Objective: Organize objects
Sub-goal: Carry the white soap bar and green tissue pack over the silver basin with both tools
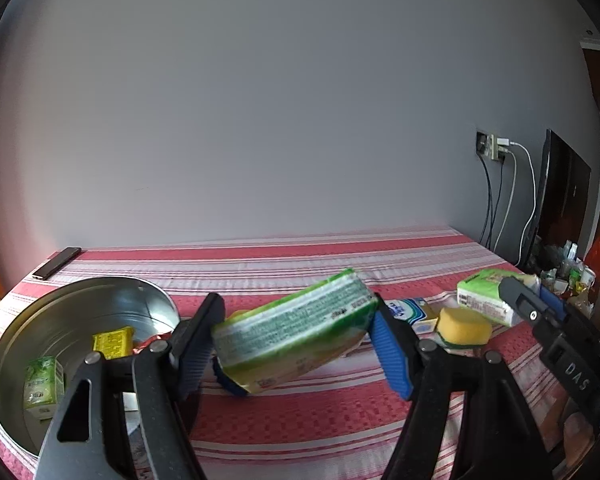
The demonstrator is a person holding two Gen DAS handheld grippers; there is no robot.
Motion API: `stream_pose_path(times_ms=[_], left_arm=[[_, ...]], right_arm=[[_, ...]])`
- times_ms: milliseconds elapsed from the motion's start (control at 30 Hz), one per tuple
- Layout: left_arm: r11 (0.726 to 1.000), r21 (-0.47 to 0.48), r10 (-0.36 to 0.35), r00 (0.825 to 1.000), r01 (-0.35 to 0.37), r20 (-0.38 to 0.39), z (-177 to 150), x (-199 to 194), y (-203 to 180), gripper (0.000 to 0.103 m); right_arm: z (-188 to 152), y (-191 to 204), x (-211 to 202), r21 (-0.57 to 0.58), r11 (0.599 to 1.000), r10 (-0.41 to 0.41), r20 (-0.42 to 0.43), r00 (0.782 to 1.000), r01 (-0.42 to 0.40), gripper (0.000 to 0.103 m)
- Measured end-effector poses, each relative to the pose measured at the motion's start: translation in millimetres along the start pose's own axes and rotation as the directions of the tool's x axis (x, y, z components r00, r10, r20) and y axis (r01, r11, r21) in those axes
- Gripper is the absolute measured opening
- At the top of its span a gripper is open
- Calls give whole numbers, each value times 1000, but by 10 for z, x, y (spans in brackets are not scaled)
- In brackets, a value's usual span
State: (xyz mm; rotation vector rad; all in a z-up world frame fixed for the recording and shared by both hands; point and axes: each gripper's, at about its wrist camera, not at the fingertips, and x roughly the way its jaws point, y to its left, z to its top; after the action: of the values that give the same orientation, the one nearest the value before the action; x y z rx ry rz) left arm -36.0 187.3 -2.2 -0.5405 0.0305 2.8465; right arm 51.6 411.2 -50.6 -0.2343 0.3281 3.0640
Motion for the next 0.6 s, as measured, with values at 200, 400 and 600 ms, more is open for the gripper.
stream_pose_path(times_ms=[200,400,600], left_arm=[[999,-26,29,999,-29,22,32,-154,185,72],[995,-68,76,997,-74,24,38,-215,477,72],[986,-124,118,993,-116,7,-3,-232,814,72]], right_arm=[[126,260,39,-41,998,55,-6,998,-55,51],[202,635,153,-95,986,131,-34,991,-134,51],[262,970,322,-101,968,224,-77,972,-231,51]])
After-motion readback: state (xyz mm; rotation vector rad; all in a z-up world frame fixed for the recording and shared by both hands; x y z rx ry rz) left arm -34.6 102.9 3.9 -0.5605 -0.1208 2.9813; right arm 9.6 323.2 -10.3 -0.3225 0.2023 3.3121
